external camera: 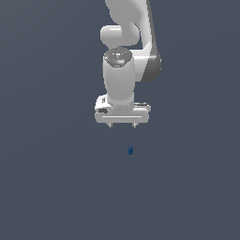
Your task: Pick up the object and move it to a goal position.
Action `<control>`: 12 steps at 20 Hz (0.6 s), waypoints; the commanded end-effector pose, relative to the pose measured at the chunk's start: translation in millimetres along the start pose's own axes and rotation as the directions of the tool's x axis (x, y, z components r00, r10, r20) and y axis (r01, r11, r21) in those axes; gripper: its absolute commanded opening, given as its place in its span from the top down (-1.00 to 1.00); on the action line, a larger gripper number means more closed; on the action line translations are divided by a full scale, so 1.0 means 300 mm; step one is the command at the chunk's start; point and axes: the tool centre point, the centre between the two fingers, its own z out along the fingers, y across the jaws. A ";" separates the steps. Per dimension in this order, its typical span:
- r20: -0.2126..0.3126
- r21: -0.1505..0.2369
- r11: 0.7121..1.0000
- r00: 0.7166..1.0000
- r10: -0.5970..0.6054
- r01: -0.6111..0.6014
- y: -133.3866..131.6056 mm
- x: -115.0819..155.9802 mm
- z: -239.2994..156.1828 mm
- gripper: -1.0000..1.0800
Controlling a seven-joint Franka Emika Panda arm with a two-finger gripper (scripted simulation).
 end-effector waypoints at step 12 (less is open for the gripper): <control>-0.001 -0.009 0.998 0.998 -0.061 0.061 -0.012 -0.002 0.019 -0.92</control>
